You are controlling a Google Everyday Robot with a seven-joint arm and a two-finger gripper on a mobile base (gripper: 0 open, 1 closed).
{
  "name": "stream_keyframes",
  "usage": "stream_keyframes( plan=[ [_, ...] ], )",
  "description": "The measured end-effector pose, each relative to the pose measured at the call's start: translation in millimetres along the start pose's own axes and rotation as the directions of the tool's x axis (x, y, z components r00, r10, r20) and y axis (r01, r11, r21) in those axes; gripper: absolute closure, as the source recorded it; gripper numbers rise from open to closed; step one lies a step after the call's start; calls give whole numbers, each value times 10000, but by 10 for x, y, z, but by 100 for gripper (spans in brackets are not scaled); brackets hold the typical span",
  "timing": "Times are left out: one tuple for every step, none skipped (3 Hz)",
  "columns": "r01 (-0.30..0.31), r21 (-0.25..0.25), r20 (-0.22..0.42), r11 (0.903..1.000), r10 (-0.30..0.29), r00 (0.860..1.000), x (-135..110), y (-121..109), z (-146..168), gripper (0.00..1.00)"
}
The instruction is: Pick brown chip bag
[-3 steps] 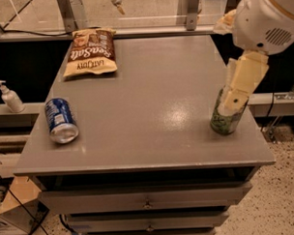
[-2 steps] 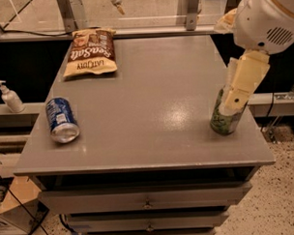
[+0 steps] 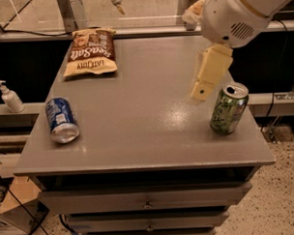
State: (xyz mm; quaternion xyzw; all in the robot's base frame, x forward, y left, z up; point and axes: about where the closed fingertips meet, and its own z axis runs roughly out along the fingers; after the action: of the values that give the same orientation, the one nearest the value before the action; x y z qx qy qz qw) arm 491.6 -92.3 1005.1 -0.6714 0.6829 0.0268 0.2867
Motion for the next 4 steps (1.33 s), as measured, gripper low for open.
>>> stream_keyframes(
  plan=[
    [332,57,984,9994,-336,9946,-417,-185,260,0],
    [-94,-44,1530,9999,99,9882,-709,-410,598,0],
    [-703,-400,1711,9967,762,9823,-896,-630,955,0],
    [-1180,-755,2096,9901,1315,9689,-1030,-839,1235,0]
  ],
)
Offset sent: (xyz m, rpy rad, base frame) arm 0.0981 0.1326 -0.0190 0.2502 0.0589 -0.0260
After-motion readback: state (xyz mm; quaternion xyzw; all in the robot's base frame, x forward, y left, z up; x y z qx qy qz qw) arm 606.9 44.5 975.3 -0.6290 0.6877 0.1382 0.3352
